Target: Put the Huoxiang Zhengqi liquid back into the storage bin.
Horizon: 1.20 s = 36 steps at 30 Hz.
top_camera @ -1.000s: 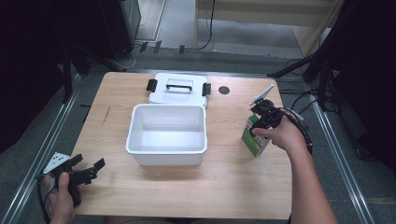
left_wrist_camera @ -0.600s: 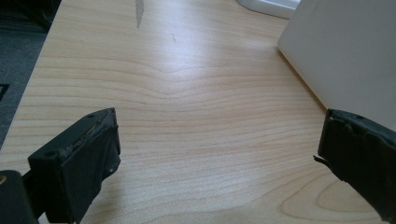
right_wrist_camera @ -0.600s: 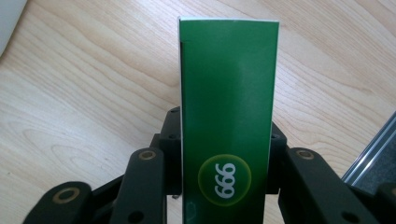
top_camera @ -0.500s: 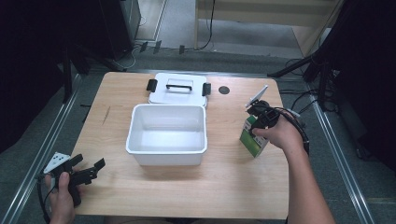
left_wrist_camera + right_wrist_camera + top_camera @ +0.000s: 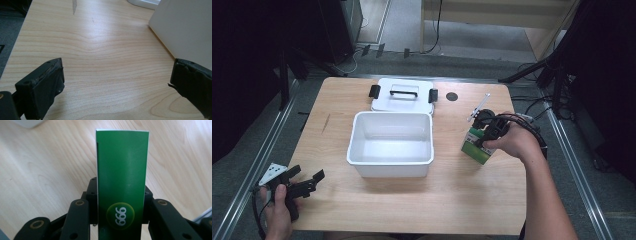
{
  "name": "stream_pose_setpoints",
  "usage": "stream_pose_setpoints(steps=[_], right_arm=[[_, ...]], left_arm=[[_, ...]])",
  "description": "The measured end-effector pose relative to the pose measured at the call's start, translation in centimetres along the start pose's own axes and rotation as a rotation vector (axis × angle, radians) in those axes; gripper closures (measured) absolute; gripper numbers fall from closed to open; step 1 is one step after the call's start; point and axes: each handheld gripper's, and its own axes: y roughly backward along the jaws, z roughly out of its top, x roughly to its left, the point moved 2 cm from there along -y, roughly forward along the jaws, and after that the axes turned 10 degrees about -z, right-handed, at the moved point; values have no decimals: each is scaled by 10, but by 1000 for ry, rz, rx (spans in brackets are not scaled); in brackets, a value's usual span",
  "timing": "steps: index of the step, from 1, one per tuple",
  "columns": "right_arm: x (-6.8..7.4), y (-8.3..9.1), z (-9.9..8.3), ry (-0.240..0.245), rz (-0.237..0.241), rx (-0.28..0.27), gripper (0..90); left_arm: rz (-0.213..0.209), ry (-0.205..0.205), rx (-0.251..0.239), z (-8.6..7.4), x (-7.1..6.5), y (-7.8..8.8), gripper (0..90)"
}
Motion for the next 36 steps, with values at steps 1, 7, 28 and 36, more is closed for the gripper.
stream_pose_setpoints(steps=[1,7,28,36], right_arm=[[2,3,1,29,6,-20,653],[11,20,11,173,37,-57,654],[19,87,57,357,60,-111,650],[24,107,79,390,55,-120,650]], left_arm=[[0,0,0,0,0,0,0],[-1,1,-1,0,0,0,0],[-2,3,-2,0,1,0,0],[-3,7,-2,0,1,0,0]])
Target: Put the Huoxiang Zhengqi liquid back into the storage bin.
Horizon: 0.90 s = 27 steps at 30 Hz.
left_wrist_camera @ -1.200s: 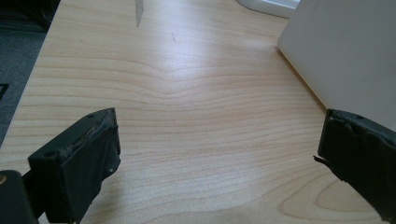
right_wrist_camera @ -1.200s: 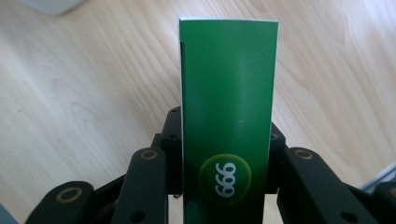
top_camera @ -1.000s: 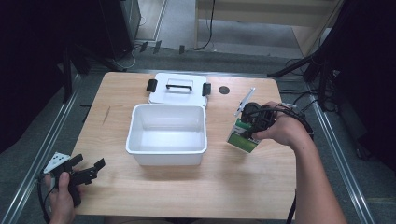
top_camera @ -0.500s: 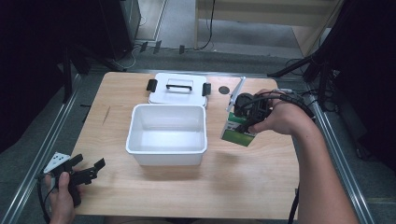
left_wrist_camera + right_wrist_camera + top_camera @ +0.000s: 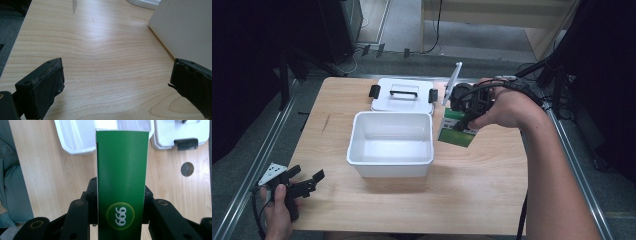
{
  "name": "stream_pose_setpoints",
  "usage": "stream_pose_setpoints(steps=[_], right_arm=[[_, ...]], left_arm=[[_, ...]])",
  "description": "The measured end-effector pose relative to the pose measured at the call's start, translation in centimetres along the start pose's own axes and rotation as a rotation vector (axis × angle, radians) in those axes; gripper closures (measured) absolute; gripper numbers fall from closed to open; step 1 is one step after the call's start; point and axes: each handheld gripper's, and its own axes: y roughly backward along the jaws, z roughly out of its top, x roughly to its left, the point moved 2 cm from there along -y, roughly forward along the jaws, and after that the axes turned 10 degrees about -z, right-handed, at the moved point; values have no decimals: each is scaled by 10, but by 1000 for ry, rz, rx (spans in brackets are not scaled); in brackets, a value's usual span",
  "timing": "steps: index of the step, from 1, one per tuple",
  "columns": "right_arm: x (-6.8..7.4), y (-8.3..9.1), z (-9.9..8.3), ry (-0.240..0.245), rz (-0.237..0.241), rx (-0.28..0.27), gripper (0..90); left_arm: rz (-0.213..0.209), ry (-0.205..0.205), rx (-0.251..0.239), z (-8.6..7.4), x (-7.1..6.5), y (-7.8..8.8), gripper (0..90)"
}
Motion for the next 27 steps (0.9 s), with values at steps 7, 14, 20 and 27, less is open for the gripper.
stream_pose_setpoints(steps=[7,14,20,27], right_arm=[[-4,12,24,31,-6,-13,649],[-1,11,48,63,21,-25,649],[3,2,72,85,38,-41,649],[8,-9,95,128,43,-47,648]], left_arm=[[1,1,1,0,0,0,0],[0,1,3,0,0,0,0],[0,4,1,0,0,0,0],[-3,5,3,0,1,0,0]])
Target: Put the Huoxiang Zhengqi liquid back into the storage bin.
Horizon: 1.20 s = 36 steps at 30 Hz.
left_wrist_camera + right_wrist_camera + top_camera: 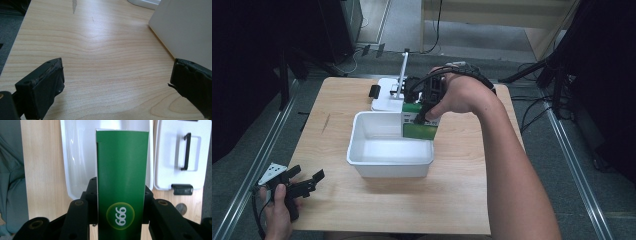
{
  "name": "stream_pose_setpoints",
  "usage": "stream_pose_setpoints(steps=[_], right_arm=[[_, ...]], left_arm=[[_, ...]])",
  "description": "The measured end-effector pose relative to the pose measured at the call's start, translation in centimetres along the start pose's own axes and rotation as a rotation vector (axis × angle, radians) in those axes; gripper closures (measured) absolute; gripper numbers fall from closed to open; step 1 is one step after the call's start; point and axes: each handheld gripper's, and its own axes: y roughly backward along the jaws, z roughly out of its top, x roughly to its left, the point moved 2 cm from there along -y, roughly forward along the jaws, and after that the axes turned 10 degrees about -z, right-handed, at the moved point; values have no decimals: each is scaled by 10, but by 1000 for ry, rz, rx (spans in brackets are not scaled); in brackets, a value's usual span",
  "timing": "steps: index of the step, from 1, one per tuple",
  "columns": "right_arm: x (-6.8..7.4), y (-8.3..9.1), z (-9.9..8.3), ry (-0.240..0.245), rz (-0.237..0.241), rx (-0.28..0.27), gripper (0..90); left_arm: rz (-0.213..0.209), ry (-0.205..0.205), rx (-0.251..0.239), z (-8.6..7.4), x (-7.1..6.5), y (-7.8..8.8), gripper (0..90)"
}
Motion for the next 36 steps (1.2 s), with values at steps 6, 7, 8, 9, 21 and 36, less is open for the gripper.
stream_pose_setpoints(steps=[6,7,8,9,21,36], right_arm=[[2,-8,8,23,5,-4,647],[2,-12,10,30,4,8,647],[2,-14,10,34,5,17,647],[2,-14,10,34,5,17,647],[3,-37,10,73,-2,28,644],[6,-70,4,70,3,38,643]], left_arm=[[-1,1,0,0,0,0,0],[-1,1,0,0,0,0,0],[-1,1,0,0,0,0,0],[-1,4,-3,0,0,0,0],[-4,0,3,0,0,0,0],[-5,3,4,0,0,0,0]])
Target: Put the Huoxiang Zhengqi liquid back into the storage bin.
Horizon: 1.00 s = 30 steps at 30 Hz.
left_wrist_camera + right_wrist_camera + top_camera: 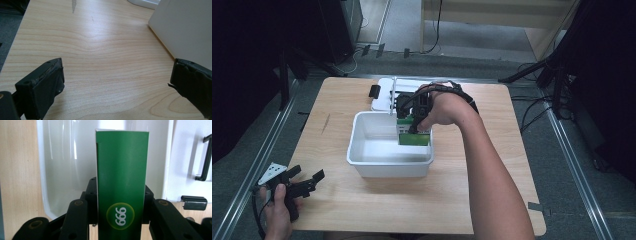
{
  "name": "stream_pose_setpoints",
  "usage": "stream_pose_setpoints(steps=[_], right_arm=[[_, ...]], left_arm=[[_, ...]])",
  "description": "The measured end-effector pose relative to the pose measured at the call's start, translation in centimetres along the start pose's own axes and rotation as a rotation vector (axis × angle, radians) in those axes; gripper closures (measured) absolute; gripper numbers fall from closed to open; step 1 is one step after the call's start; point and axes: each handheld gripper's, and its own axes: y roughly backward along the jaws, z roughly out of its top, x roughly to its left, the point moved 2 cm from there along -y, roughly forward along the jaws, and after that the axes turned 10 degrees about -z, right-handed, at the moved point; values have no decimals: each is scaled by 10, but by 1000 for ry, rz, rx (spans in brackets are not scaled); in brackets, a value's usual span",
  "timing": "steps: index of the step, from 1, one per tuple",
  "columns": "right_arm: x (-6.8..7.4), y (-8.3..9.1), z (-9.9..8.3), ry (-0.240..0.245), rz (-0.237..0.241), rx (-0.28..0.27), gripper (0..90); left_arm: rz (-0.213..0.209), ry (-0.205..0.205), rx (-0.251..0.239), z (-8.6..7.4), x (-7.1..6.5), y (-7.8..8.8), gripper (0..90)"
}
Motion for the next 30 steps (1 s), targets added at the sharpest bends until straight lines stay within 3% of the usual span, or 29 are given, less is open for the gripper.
stream_pose_setpoints(steps=[15,30], right_arm=[[5,-31,-6,-12,27,-2,642],[9,-62,-2,16,22,73,641]], left_arm=[[0,0,-3,0,0,0,0],[-1,0,-4,0,0,0,0]])
